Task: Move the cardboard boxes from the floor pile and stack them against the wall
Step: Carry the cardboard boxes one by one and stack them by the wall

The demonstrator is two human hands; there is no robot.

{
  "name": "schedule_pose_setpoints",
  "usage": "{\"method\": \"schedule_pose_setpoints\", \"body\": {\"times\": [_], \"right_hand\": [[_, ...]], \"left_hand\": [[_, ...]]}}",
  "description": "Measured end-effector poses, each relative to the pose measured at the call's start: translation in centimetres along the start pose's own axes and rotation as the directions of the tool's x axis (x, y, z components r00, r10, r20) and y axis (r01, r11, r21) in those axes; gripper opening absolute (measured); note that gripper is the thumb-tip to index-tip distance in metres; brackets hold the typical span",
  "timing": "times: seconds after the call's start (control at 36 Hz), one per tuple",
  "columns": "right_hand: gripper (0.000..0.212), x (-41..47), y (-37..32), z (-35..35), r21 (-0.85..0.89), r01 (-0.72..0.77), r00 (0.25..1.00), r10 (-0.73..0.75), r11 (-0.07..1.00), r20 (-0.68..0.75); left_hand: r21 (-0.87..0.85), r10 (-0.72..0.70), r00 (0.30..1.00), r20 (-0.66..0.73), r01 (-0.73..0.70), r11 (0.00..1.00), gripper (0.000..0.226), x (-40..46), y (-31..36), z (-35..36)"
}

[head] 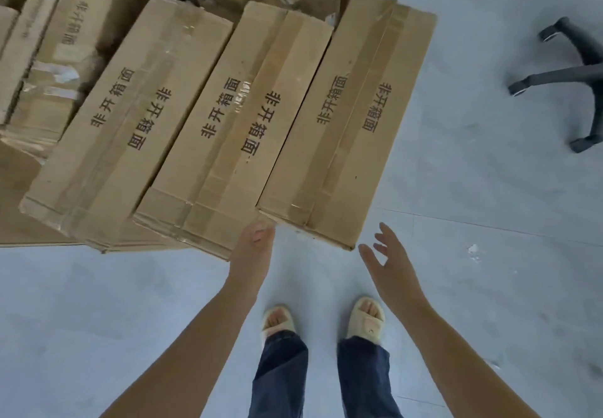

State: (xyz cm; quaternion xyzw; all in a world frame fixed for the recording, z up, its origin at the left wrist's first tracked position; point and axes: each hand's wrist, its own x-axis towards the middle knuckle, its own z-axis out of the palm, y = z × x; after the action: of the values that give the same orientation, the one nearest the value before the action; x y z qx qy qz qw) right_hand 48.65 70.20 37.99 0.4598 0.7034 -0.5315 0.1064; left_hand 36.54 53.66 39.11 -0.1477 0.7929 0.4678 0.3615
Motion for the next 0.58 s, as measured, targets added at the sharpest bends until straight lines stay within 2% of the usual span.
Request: {"method": "schedule_pose_setpoints", "body": {"times": [0.06,0.08,0.14,0.25,0.31,0.39,0.47,0.58], "right_hand": [[0.070,3.2,1.6,1.6,-0.041,-0.028,0.998,0.029,0.999,0.046],[0.072,4.5,2.4,2.3,-0.057,-0.047,0.996,0.051,0.997,0.075],[0.074,6.3,3.7,3.3,-0.063,-0.070,0.989,0.077,0.996,0.125],[0.071,8.2,5.8,4.4,0.020,-0.053,0.982,0.048,0.998,0.181],[0.071,8.8,6.5,4.5,0.054,-0.044,0.979,0.032,0.998,0.199],[0.065,9.1,7.1,3.9,0.108,-0.027,0.978,0.004,0.994,0.209],[0.055,9.0,7.4,2.6,0.250,-0.061,0.984,0.017,0.966,0.176],[0.041,9.2,8.7,-0.3,0.403,-0.096,0.995,0.079,0.910,0.060]], "left_hand": [[-0.080,-0.148,0.988,-0.051,0.143,0.986,0.010,3.9,-1.3,2.0],[-0.119,-0.213,0.972,-0.098,0.201,0.972,0.013,5.6,-1.9,2.6],[-0.147,-0.240,0.953,-0.188,0.214,0.966,0.035,8.4,-3.1,3.5],[-0.283,-0.190,0.955,-0.227,0.122,0.951,0.037,11.2,-4.5,4.5],[-0.293,-0.146,0.965,-0.215,0.079,0.953,0.042,11.4,-4.7,4.7],[-0.219,-0.063,0.978,-0.198,0.019,0.976,0.036,11.5,-4.8,4.8],[-0.092,0.024,0.993,-0.117,-0.035,0.995,0.028,10.8,-4.8,5.4],[0.016,0.127,0.988,0.083,-0.129,0.992,0.057,9.4,-5.6,7.4]]}}
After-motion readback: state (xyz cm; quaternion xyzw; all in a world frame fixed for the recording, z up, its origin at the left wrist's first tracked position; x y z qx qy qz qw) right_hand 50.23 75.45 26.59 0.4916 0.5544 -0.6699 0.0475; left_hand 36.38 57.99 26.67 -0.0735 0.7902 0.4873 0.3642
